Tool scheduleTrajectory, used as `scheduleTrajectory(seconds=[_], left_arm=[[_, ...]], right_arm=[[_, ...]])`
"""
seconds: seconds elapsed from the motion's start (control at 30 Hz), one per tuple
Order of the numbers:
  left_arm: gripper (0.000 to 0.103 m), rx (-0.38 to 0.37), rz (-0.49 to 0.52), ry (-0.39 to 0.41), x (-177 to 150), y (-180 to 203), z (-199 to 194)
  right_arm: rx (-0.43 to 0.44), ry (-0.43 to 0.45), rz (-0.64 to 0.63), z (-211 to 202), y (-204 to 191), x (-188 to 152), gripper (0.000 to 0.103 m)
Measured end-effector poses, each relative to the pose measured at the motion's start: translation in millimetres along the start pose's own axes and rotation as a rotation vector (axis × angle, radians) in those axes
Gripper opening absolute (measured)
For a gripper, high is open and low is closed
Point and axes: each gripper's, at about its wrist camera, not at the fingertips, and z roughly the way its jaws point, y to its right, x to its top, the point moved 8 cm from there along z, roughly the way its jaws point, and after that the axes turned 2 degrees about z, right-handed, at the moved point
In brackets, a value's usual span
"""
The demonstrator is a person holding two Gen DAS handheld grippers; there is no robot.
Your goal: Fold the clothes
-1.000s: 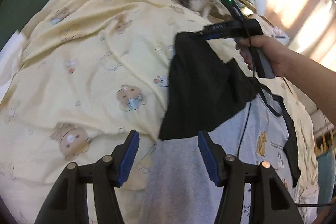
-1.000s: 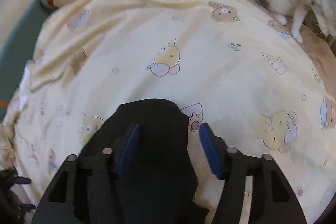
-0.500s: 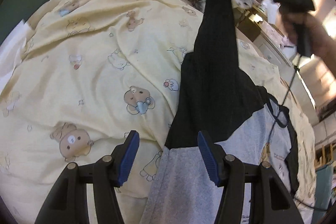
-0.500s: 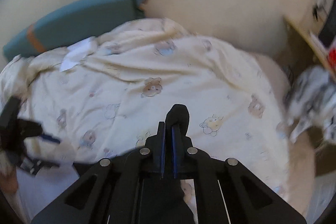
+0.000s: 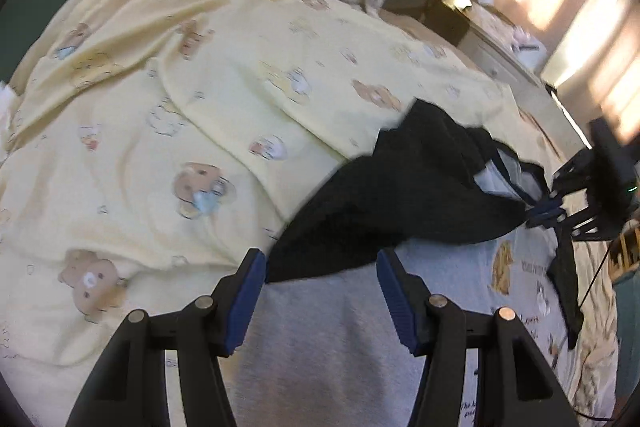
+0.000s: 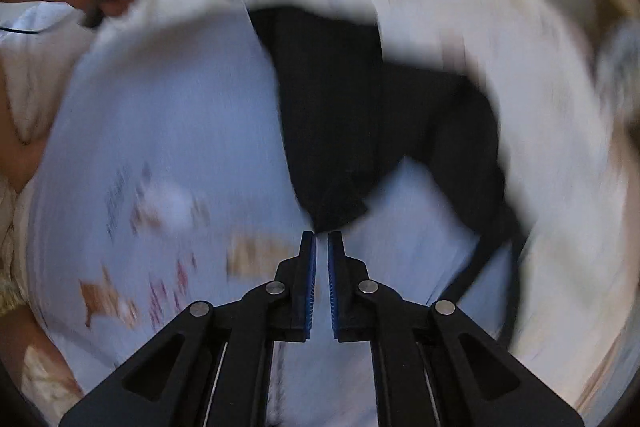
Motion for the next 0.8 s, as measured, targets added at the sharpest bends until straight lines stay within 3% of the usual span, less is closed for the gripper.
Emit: scheduleTrajectory(seconds=[0.13,0.2,0.3,0.37,0.47,0.6,0.7,0.8], left_arm=[[0.059,0.0,0.067,-0.014,2.5,20.1,8.9],[0.059,0.003,0.098,-0.004,10.6,28.9,12.1],[0.059,0.008,0.066,0.013,19.0,31.0,15.2],[0.059,0.001,0.052,-0.002,14.1,31.7,15.3],[0.059,0.0,0.069,-0.015,4.0,33.0,9.2],[0.059,0.01,0.073,-0.01,-8.1,22.3,-8.5],[0.059,0.026,0.039,-0.012,-14.3,5.3,-18.8],[0.059,0.037,-0.007,-0.006,-18.3,-12.2,-27.7]], right_arm=[[-0.037,0.001,0.117,3.7,14.4,-22.8,0.021],[-0.001,0.073,0.203,-8.2,22.3,-11.7,0.021],[0.085,0.26,0.303,-32.4,27.3,47.8,0.024],[0.121,0.328,0.318,-31.8,25.8,94.7,0.029],[0.118,0.342,0.282,-5.2,19.4,160.6,0.029],[0.09,0.307,0.295,38.4,23.2,199.0,0.029],[0.107,0.296,0.291,45.6,20.9,202.4,0.029],[0.06,0.287,0.268,40.5,19.8,197.1,0.028]])
